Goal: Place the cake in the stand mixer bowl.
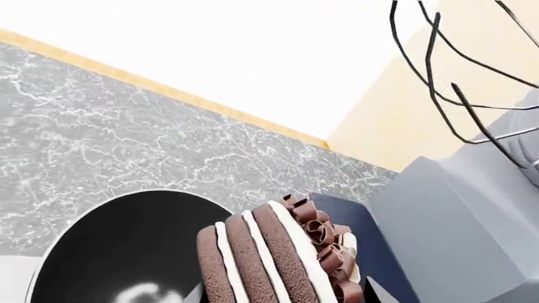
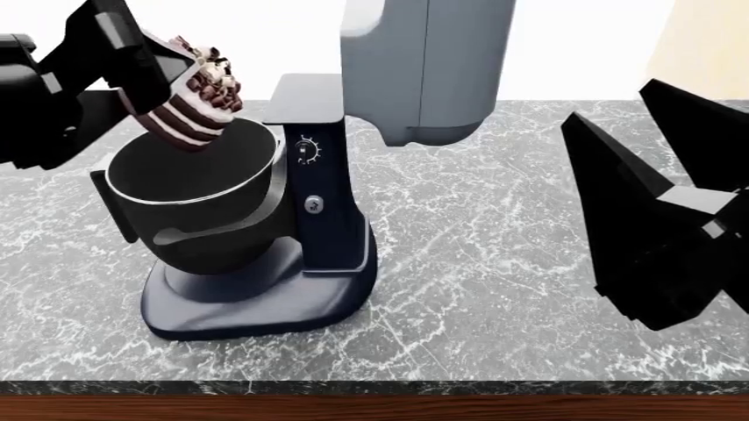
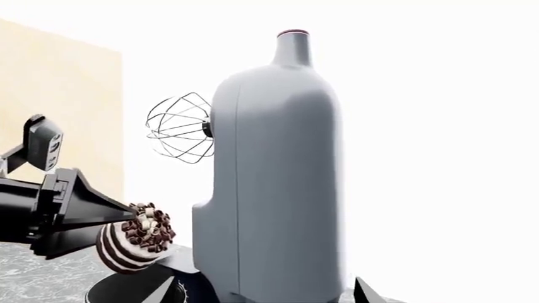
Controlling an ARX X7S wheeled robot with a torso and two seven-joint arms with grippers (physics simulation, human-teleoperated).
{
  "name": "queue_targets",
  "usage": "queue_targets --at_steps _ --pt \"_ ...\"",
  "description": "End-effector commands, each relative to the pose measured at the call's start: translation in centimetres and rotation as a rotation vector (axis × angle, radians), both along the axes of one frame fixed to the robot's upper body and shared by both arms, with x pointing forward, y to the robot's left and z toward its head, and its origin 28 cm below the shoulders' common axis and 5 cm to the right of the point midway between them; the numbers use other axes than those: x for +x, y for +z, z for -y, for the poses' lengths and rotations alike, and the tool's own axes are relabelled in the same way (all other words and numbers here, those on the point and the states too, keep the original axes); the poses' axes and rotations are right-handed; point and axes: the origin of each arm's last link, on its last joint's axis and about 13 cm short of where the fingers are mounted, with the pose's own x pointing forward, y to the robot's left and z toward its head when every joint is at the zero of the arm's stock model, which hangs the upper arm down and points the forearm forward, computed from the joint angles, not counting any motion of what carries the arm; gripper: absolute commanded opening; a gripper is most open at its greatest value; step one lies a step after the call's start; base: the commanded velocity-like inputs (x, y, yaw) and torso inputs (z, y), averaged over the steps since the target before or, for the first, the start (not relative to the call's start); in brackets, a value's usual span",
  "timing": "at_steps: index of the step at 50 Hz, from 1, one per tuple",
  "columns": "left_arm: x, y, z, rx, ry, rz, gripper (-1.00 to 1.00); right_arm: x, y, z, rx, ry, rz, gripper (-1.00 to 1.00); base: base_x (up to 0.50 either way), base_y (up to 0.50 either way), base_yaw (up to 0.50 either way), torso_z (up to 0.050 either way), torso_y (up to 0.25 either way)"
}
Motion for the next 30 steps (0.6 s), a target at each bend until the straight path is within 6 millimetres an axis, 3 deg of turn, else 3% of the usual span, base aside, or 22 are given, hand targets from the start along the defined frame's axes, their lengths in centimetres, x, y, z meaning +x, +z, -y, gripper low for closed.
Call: queue_targets --at_steps 1,30 --pt "0.7 0.5 -0.1 -0.008 0.029 -0.002 -1.00 0.1 -0.1 0.0 0.001 0.001 -0.004 1.00 0.00 0.00 0.00 0.000 0.000" --pt "3.8 -0.5 0.2 0.079 0.105 -0.079 -1.00 0.1 -0.1 0.1 0.014 -0.002 -0.003 1.00 0.00 0.00 0.00 0.000 0.001"
